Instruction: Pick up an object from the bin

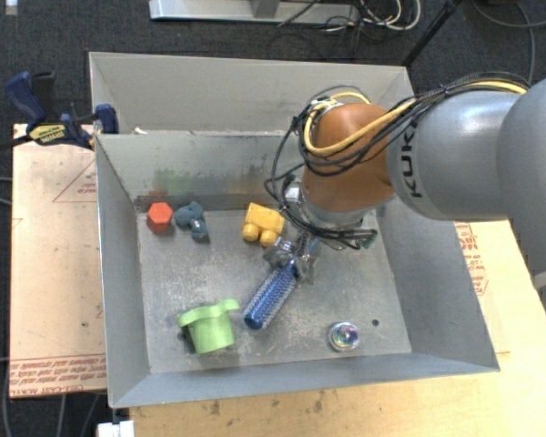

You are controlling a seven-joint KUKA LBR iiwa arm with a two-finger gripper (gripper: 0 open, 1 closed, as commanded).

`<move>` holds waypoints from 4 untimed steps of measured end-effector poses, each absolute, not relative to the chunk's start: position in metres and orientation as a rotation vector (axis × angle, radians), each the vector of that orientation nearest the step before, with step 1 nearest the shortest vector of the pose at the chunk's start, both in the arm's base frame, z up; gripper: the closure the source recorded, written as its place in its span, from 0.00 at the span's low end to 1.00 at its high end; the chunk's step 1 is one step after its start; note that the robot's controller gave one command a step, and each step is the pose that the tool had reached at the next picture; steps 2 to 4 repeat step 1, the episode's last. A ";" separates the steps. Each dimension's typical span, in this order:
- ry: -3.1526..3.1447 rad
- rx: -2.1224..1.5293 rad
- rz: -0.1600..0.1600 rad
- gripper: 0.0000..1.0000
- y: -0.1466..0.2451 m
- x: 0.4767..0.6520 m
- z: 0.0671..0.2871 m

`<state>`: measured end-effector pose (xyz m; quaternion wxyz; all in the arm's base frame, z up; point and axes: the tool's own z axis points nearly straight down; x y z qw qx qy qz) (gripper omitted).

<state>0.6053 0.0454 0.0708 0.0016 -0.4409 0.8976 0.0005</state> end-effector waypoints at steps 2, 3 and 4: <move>2.855 -1.286 -0.006 1.00 -0.002 0.595 0.255; 2.855 -1.286 -0.006 1.00 -0.002 0.595 0.255; 2.855 -1.286 -0.006 1.00 -0.002 0.595 0.255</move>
Offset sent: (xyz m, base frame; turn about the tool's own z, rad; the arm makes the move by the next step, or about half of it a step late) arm -0.0122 -0.0461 0.1798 0.0608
